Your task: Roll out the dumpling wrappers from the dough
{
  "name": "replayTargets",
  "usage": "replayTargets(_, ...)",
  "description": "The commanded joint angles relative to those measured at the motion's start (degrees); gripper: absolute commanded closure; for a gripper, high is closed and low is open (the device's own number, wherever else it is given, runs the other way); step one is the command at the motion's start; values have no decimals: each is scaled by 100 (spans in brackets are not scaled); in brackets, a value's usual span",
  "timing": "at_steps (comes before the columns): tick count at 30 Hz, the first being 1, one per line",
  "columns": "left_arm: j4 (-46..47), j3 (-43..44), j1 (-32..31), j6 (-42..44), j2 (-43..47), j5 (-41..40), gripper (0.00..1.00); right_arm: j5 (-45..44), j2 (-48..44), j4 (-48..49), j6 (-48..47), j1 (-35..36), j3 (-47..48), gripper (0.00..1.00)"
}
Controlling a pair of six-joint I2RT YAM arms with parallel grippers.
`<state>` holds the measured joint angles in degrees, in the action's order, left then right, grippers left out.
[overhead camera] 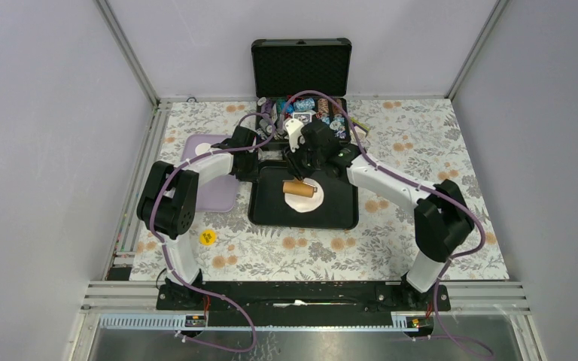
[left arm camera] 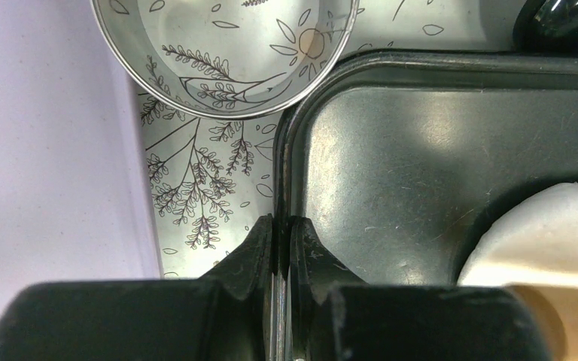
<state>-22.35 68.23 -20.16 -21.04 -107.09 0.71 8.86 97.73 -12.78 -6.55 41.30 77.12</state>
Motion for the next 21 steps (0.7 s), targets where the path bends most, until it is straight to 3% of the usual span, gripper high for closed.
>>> replayTargets(1, -191, -142, -36, 82, -22, -482, 100, -446, 364, 462, 32, 0, -32, 100)
replayTargets(21, -182, -151, -40, 74, -5, -499, 100, 133, 223, -354, 365, 532, -1376, 100)
